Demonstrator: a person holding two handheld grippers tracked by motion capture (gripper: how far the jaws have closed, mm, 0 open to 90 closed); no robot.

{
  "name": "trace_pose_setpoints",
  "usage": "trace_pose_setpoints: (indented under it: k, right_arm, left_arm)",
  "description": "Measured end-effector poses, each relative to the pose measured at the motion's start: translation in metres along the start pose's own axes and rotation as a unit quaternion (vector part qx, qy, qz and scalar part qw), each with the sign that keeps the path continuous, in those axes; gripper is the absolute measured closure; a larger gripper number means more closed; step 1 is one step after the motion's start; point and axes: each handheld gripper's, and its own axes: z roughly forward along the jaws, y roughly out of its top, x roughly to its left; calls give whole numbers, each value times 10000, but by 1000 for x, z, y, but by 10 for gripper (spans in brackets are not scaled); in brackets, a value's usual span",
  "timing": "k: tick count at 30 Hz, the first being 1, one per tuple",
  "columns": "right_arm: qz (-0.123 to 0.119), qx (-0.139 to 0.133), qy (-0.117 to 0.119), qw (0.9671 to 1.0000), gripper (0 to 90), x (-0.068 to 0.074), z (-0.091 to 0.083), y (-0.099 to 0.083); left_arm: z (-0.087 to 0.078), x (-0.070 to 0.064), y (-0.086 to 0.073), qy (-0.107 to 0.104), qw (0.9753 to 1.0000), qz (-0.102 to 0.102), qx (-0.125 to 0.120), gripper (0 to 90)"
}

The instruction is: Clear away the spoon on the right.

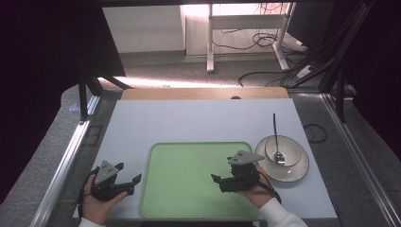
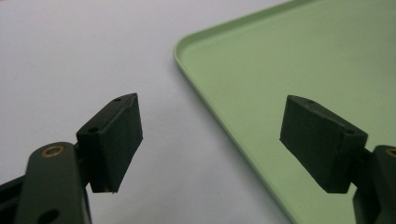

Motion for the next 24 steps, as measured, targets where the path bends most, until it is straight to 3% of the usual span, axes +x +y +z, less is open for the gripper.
trace_pose_setpoints:
  k: [5,12,24]
  right_arm:
    - [108,22,167,9998,206,-1,2,-1]
    - [-52,128,174,9998,208,3,4,-1]
    - [-53,203,175,9996,229,1,3,-2]
  left_arm:
    - [1,0,-1,-46,10000,7,63,193]
    - [2,-1,0,-67,10000,12,59,185]
    - [7,1,0,-48,9999,-24,145,184]
